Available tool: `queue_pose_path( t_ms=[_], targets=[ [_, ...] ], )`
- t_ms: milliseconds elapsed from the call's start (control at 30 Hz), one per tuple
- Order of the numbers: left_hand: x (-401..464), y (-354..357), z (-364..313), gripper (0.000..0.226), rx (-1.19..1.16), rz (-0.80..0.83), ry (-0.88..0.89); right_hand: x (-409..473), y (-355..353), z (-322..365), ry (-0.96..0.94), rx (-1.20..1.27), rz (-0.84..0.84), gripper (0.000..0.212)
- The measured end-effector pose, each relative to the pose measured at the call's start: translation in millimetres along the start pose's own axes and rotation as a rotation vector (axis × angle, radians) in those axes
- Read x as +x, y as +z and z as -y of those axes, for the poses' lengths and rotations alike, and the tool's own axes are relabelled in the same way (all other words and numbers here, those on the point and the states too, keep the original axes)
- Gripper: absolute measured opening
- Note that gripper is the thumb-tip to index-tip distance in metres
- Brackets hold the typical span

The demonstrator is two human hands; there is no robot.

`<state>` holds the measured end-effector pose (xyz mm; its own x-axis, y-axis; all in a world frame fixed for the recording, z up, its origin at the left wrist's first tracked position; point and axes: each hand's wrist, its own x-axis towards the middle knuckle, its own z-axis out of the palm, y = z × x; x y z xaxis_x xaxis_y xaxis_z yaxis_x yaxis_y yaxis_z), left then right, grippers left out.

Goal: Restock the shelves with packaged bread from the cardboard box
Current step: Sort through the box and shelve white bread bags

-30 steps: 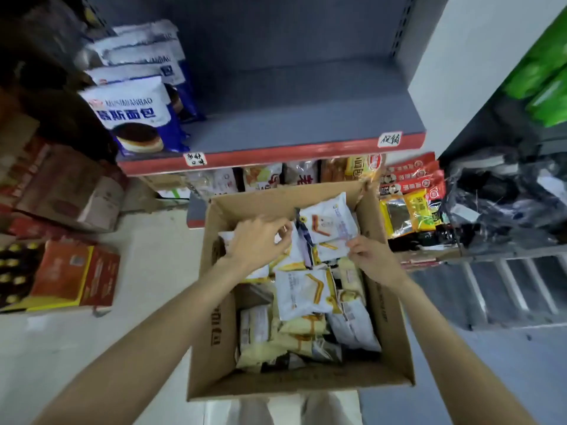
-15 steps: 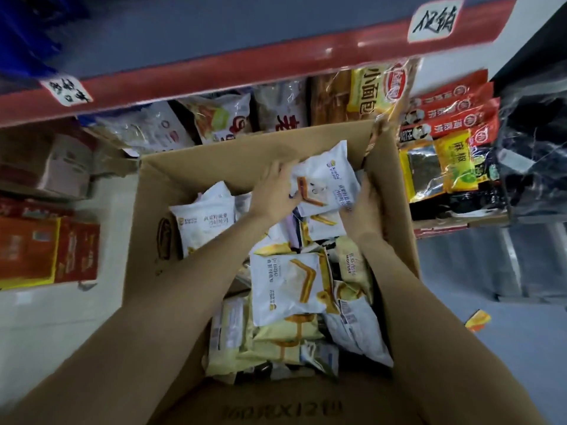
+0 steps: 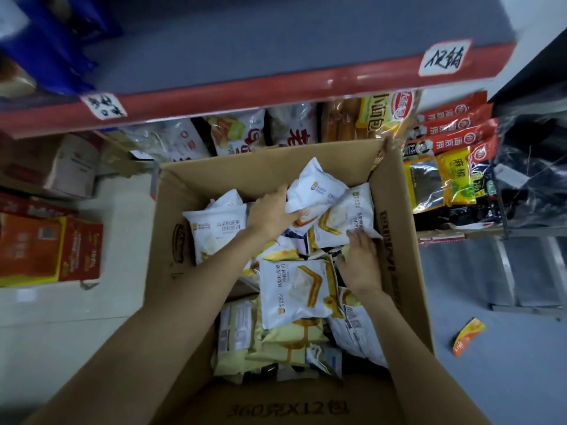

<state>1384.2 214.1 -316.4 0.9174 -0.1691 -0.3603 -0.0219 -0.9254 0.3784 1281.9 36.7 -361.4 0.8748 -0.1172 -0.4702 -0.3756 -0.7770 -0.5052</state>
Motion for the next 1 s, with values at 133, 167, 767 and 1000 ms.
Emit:
queue_pose_path(
  t_ms=[133, 167, 767, 1000],
  targets=[
    [-59, -62, 12, 0.062, -0.3, -0.127, -0.093, -29, -44, 41, -0.202, 0.034, -0.127, 0.027],
    [-76, -81, 13, 0.063, -0.396, -0.151, -0.084, -38, -59, 55, -0.246, 0.107, -0.139, 0.024],
    [-221, -434, -45, 0.056, -0.697, -0.932, 0.395, -141, -326, 352, -1.101, 0.075, -0.87, 0.028],
    [-200, -497, -36, 0.062, -0.74, -0.999, 0.467, -110, -348, 427, -1.107, -0.335, -1.101, 0.037]
  ],
)
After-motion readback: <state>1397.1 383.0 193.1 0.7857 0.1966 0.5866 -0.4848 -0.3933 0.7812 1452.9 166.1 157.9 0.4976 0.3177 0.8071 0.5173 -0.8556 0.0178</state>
